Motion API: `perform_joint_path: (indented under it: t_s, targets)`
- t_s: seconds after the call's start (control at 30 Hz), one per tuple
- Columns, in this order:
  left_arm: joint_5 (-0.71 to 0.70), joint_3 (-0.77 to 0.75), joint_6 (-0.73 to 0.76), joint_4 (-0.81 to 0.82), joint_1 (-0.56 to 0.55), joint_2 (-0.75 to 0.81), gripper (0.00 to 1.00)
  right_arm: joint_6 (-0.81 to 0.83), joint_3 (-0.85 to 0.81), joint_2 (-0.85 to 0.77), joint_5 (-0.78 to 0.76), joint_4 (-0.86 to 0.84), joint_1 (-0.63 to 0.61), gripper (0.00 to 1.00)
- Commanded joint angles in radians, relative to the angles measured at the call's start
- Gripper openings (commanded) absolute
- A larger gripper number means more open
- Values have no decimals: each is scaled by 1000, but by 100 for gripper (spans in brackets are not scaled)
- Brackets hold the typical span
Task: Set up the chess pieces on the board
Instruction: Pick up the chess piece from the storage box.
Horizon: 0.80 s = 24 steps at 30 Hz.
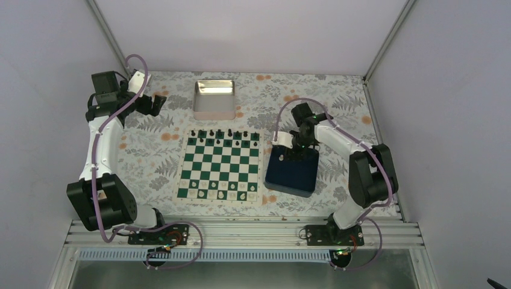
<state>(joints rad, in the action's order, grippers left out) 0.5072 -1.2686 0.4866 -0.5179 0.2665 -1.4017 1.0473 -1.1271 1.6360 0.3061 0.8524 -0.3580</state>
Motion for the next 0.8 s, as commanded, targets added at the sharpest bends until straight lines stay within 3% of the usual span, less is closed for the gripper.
perform_joint_path:
  t_s: [0.0,0.6,0.77]
  targets:
    - [8,-16,13,-9,6,21,100,3,-13,63,-53,-2,-29,47]
    - [4,-6,13,-2,5,36,100,-15,-45,171,-64,-118,-49,43]
    - [5,-4,15,-2,5,37,100,-17,-67,199,-57,-119,-53,36]
